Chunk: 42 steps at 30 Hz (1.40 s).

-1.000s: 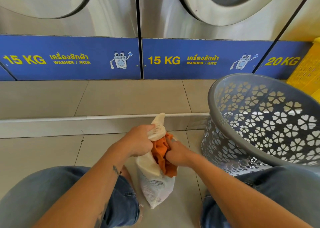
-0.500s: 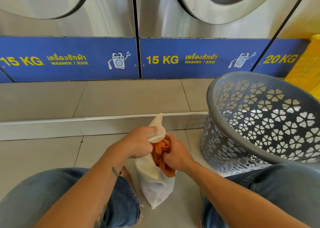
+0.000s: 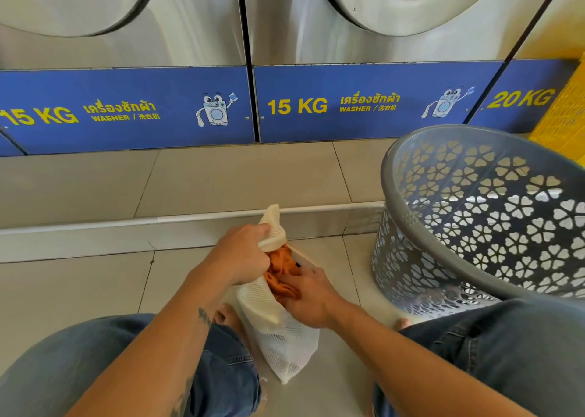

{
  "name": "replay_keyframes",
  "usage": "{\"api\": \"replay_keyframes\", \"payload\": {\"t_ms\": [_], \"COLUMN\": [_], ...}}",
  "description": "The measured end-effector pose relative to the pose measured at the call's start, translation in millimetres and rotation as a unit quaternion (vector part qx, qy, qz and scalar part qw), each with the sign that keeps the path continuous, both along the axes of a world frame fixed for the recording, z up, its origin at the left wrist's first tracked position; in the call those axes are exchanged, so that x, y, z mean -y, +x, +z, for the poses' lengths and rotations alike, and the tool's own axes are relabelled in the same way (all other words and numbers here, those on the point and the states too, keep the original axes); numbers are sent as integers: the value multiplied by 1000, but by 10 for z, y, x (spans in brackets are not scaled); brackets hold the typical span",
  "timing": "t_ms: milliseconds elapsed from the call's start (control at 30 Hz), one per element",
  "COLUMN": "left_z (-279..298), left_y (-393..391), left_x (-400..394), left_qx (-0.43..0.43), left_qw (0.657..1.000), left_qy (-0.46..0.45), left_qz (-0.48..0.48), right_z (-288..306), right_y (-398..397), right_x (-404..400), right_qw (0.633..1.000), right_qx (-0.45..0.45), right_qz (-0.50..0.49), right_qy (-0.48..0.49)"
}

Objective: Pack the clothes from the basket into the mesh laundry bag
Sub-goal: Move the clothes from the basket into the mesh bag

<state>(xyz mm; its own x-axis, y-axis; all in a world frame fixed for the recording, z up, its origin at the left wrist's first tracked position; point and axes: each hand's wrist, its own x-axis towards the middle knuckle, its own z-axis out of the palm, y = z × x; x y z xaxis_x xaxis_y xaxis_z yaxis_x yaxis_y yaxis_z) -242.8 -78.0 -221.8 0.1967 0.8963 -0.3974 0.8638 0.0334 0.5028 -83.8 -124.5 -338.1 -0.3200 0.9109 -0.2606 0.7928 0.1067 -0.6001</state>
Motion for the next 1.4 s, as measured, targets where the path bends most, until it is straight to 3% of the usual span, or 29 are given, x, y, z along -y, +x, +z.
{"api": "replay_keyframes", "payload": {"t_ms": [100, 233, 300, 500, 700, 933, 1033, 1167, 1267, 1400], "left_z": [20, -7, -42, 6, 32, -25, -71, -59, -38, -81], "left_y": [-1, 21, 14, -30, -57, -109, -149, -144, -115, -123], "left_x": [-34, 8, 33, -20, -60, -52, -58, -110, -142, -133], "left_qx": [-7, -1, 2, -7, -20, -42, -55, -44, -38, -42], "left_qw": [1000, 1000, 999, 1000, 1000, 999, 998, 999, 999, 998], "left_qy": [-7, -29, -34, -15, 5, -16, -25, -20, -18, -40], "left_qz": [3, -8, -16, 5, 13, -4, 3, 16, 12, 13], "right_z": [177, 100, 151, 564, 442, 118, 214, 224, 118, 7], "right_y": [10, 70, 136, 55, -308, -443, -495, -447, -405, -410], "right_x": [-29, 98, 94, -92, 153, 229, 190, 78, 64, 145], "right_qw": [988, 977, 976, 987, 986, 992, 991, 982, 995, 984], "right_qx": [8, 144, 153, 71, -49, 23, -58, -135, -80, 115], "right_qz": [-16, -29, -47, -101, -111, 61, 11, -132, -65, 79], "right_qy": [-155, -153, -144, -98, 118, -106, -120, -6, 15, -112]}}
